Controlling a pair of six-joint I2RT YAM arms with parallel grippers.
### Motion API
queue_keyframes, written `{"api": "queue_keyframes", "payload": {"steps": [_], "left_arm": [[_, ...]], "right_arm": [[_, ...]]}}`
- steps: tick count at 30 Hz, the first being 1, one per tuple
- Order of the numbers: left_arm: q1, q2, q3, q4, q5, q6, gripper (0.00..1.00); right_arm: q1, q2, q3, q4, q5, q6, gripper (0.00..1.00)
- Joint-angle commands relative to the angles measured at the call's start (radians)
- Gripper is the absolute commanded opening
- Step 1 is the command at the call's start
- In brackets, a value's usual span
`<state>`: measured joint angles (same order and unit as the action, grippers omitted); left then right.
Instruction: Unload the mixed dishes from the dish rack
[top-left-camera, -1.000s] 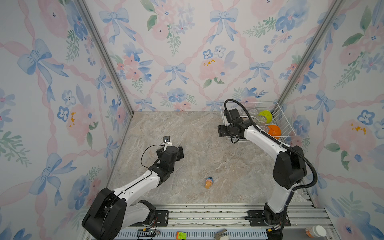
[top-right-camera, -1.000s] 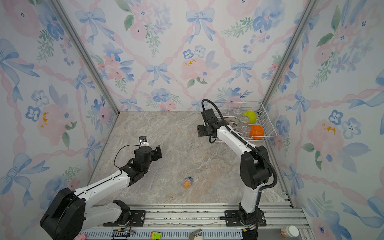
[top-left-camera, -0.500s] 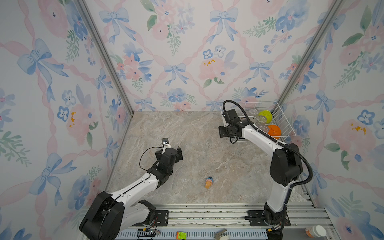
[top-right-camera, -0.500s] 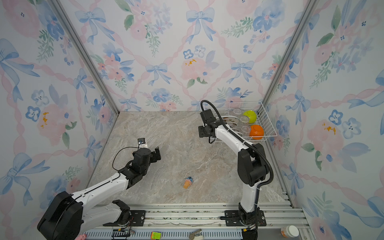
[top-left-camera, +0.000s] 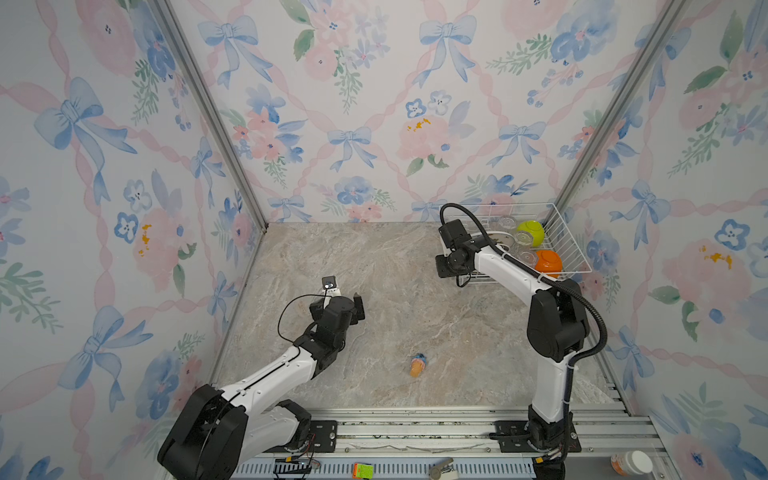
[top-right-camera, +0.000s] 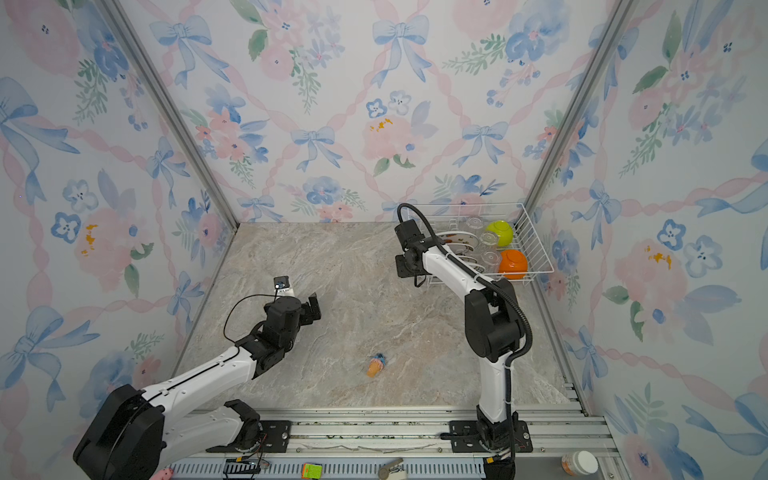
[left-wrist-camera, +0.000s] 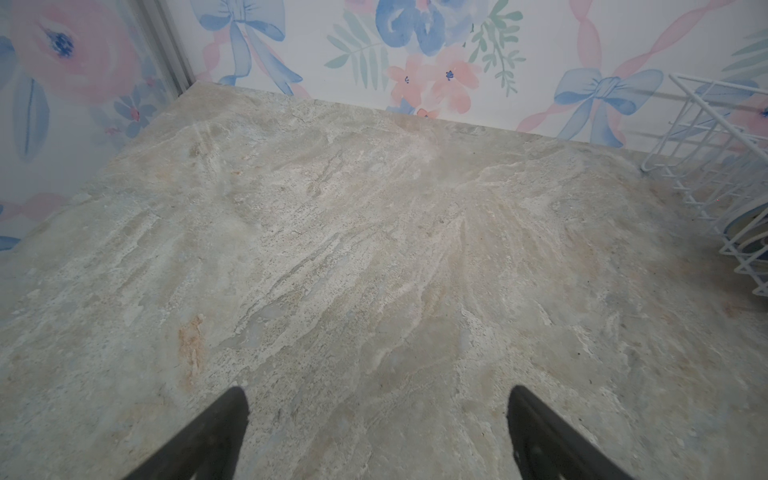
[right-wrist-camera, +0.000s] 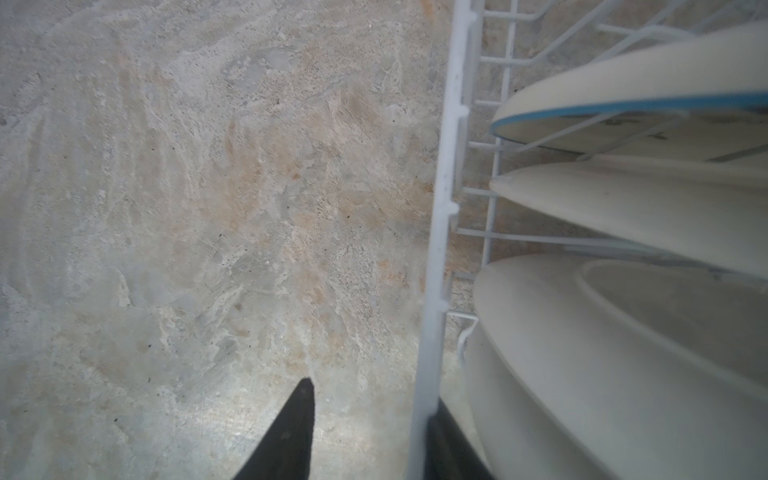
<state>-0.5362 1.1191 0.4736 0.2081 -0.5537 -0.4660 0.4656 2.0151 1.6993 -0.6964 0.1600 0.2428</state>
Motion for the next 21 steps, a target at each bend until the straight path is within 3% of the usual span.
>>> {"api": "queue_keyframes", "payload": {"steps": [1, 6, 16, 21], "left_arm": [[-0.004, -0.018, -0.018, -0.005, -0.015, -0.017, 0.98], [-0.004, -0.015, -0.018, -0.007, -0.009, -0.018, 0.98], [-0.002, -0.037, -0.023, -0.023, -0.046, -0.037, 0.98], [-0.001, -0.077, -0.022, -0.099, -0.181, -0.113, 0.98]], "right_arm": [[0.035, 0.033, 0.046, -0.011, 0.000, 0.002, 0.34], [0.061, 0.035, 0.048, -0.032, 0.019, 0.001, 0.20], [0.166, -0.007, -0.021, 0.002, -0.015, 0.102, 0.11], [0.270, -0.008, -0.020, 0.014, -0.007, 0.203, 0.10]]}}
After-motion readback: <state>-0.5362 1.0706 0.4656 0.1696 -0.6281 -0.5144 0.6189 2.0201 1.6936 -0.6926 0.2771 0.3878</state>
